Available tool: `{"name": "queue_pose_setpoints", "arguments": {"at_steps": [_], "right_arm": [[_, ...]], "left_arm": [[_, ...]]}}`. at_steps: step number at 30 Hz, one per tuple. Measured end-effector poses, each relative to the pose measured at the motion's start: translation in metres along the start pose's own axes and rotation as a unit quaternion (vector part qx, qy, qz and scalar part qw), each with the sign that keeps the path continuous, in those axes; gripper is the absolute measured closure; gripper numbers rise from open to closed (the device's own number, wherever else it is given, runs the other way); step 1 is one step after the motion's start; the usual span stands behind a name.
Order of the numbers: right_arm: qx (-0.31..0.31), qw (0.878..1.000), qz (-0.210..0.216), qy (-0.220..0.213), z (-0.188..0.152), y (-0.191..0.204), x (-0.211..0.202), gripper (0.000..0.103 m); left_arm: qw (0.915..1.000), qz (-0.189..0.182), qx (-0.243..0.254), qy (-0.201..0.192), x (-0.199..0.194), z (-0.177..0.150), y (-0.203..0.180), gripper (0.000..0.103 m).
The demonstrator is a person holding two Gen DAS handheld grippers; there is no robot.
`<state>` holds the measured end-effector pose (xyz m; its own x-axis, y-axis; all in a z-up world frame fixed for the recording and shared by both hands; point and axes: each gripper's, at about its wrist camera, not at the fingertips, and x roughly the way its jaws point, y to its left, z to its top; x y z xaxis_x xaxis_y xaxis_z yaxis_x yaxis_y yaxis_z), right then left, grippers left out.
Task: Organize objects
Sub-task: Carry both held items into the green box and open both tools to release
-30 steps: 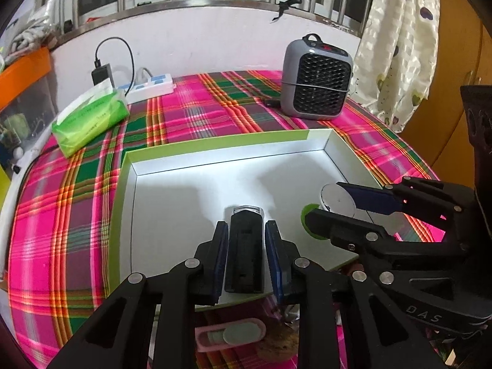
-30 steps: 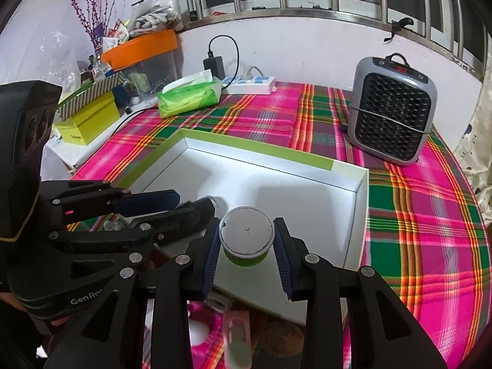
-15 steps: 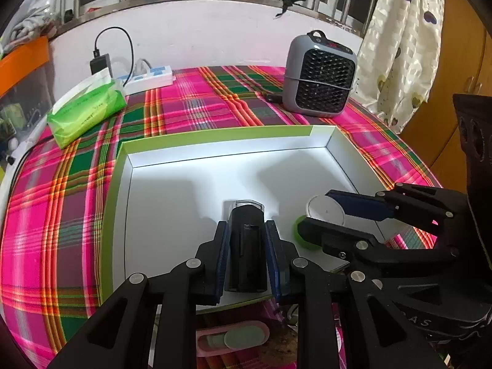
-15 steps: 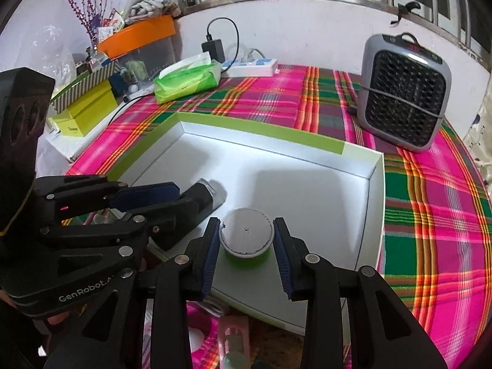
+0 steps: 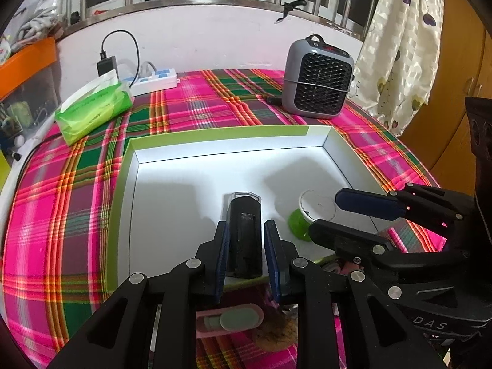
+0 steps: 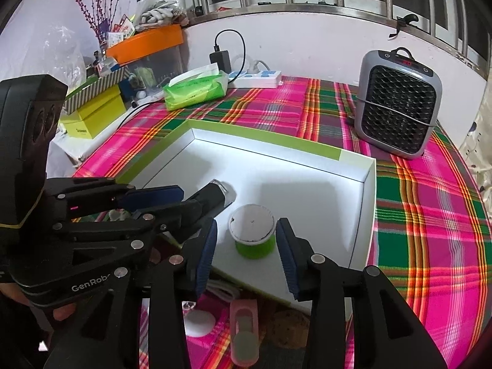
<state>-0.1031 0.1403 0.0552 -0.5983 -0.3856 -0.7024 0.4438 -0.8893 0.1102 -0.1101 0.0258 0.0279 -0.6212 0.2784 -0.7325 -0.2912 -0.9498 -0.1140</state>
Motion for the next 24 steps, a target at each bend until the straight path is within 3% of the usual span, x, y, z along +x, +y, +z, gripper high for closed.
{"name": "queue_pose_setpoints", "arguments": {"at_steps": [24], "right_arm": [[-0.017, 1.000, 0.012, -0.024, -0.024, 0.022, -0.036, 0.062]], "left_arm": [[0.9993, 0.006, 0.003, -0.038, -0.040, -0.031, -0.010, 0.082]]}}
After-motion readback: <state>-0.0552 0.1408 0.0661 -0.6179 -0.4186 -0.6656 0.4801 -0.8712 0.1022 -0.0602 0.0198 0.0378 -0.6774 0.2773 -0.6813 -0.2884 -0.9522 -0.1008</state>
